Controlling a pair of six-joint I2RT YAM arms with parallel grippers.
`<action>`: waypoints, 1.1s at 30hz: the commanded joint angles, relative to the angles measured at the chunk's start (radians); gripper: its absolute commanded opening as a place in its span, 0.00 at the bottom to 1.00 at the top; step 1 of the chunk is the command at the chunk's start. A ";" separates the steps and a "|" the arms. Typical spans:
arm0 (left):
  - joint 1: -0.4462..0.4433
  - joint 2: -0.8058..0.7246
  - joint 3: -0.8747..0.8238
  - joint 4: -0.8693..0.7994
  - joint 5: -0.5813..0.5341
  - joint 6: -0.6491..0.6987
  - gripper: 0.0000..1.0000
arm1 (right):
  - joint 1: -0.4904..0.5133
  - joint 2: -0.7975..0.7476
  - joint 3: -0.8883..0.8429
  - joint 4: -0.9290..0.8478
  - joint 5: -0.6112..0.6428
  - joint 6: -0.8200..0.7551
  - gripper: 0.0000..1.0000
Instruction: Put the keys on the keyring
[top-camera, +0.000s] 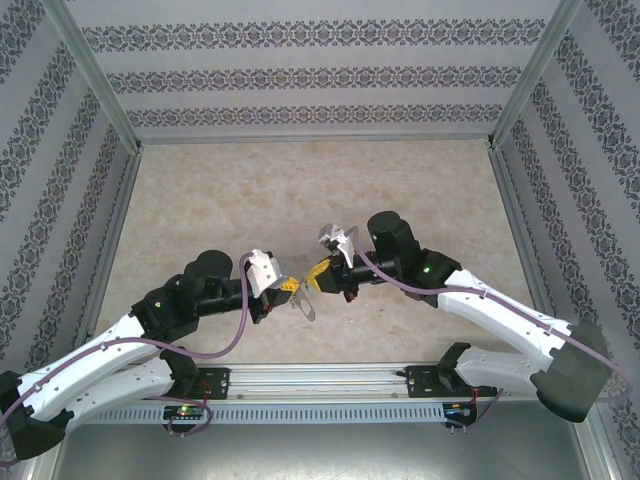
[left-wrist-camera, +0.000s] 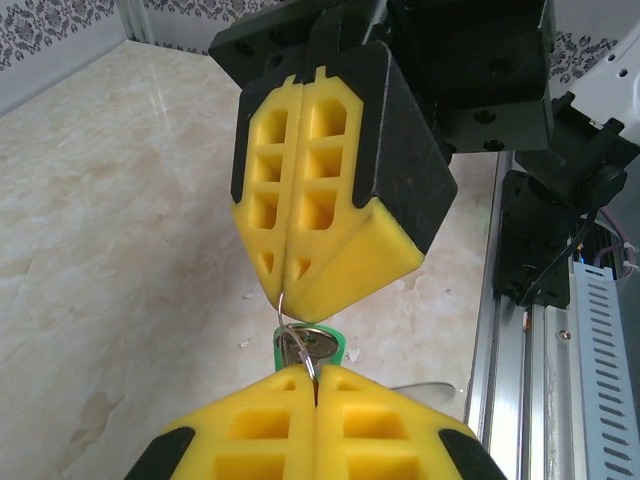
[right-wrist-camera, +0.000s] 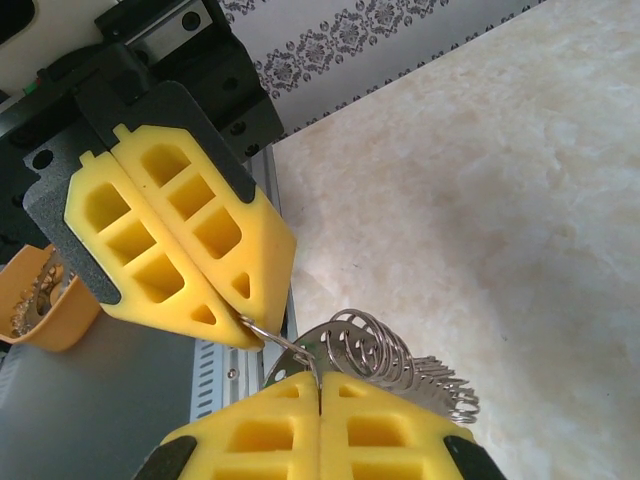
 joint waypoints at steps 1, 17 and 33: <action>-0.019 -0.015 0.032 0.039 0.037 0.030 0.00 | -0.026 0.008 0.031 -0.005 0.029 0.008 0.00; -0.018 -0.024 0.025 0.073 0.008 0.046 0.00 | -0.025 0.097 0.092 -0.083 -0.012 0.019 0.00; -0.019 -0.041 0.021 0.078 -0.024 0.056 0.00 | -0.021 -0.033 0.067 -0.124 0.116 -0.061 0.31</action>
